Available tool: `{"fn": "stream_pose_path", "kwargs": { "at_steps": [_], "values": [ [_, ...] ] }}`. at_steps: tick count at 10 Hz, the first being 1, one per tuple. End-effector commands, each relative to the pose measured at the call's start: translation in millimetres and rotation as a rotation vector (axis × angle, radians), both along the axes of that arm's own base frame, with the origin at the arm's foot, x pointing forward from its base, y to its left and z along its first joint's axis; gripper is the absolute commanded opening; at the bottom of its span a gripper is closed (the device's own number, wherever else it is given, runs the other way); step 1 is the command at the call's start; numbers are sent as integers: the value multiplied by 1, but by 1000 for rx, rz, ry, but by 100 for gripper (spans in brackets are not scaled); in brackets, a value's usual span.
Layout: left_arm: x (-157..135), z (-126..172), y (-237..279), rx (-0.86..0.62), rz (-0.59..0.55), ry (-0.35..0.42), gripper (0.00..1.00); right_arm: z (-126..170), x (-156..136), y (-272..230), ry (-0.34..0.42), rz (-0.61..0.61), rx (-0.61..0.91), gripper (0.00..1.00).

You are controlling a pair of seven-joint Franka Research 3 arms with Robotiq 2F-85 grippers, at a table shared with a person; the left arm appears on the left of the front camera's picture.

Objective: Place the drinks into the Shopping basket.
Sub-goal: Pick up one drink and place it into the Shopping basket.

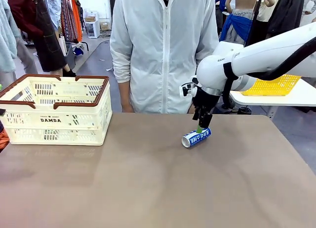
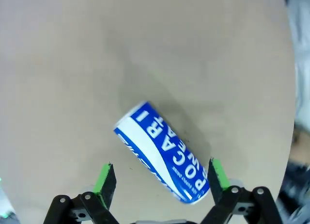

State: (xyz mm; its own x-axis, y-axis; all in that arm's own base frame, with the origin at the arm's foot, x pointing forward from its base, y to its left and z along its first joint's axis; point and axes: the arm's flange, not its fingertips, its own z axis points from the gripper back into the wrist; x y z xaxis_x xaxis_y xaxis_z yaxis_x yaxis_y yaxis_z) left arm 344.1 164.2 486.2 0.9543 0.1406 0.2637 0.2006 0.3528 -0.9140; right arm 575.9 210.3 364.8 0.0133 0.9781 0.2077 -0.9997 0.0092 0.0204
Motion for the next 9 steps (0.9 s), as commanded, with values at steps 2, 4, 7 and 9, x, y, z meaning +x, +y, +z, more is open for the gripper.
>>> {"fn": "stream_pose_path", "kwargs": {
  "at_steps": [2, 4, 7, 9],
  "values": [
    [-2, 2, -2, -16, 8, -2, 100, -11, -14, -15, 7, 777, 106, 100],
    [-2, 2, -2, -16, 8, -2, 100, -13, -10, 2, -27, 329, 18, 100],
    [-2, 2, -2, -16, 8, -2, 100, -22, -6, 3, -16, 434, 19, 100],
    [-2, 2, -2, -16, 8, -2, 100, -38, 7, 5, 9, 339, -18, 100]
  ]
}}
